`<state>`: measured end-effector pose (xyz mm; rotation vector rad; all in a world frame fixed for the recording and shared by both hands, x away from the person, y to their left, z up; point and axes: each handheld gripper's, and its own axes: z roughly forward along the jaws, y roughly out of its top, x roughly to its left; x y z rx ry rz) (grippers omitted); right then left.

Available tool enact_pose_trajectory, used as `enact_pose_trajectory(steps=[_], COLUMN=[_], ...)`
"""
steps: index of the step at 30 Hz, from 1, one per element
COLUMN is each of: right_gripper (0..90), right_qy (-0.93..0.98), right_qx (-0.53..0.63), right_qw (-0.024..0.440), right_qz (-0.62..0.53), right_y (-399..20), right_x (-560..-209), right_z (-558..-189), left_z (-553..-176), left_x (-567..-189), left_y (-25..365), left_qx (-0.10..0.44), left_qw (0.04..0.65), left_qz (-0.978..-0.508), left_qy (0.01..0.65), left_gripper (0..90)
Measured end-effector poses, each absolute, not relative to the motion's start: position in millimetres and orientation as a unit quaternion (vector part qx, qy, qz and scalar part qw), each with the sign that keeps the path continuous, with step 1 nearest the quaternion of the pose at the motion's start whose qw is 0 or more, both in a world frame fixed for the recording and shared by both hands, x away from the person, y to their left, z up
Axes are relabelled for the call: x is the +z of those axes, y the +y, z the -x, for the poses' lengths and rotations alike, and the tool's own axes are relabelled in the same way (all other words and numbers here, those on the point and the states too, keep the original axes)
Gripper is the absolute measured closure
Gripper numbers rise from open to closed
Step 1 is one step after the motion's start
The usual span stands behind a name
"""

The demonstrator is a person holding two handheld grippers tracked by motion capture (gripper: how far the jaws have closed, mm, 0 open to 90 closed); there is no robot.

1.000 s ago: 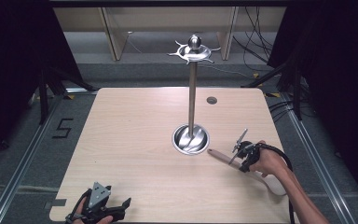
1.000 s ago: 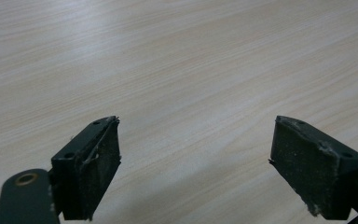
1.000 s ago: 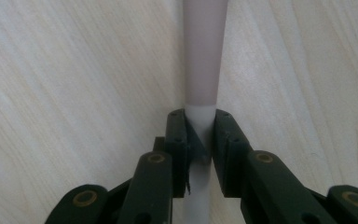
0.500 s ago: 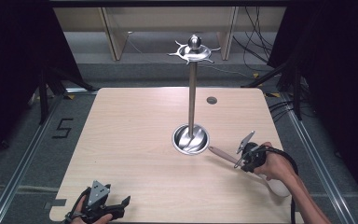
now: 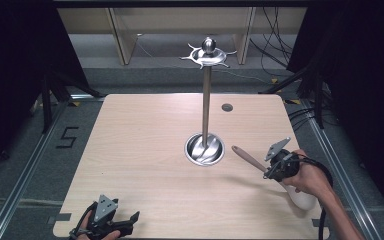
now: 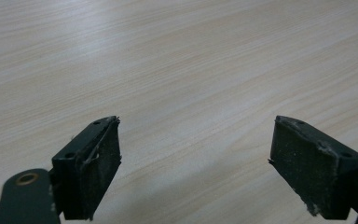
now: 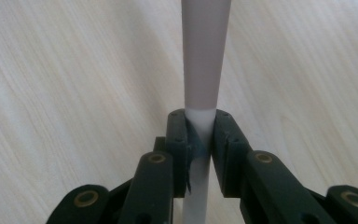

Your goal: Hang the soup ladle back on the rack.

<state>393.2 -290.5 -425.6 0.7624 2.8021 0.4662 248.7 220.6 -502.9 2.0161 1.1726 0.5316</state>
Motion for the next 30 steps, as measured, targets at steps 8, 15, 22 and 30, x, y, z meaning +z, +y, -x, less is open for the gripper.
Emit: enact_pose_trajectory(steps=[8,15,22,30], right_gripper=[78.2,78.3,78.4,78.4], right_qy=[0.945,0.932,0.896,0.871], right_qx=[0.173,0.218,0.304,0.373], right_qw=[0.117,0.146,0.189,0.208], right_qz=[-0.251,-0.251,-0.261,-0.243], right_y=[-297.2,-305.3,-311.1,-305.6], right_x=[-420.9,-402.2,-381.6,-364.5], right_z=[-389.3,-386.4,-384.7,-394.2], left_z=[-250.8,-248.4,-246.8,-246.3], left_x=[-504.8,-504.9,-503.0,-504.0], left_y=[220.5,220.9,223.4,221.8], left_qx=[0.216,0.211,0.21,0.205], left_qw=[0.385,0.386,0.373,0.387], left_qz=[-0.778,-0.771,-0.782,-0.772], left_qy=[0.448,0.46,0.454,0.461], left_gripper=[15.3,15.3,15.4,15.4])
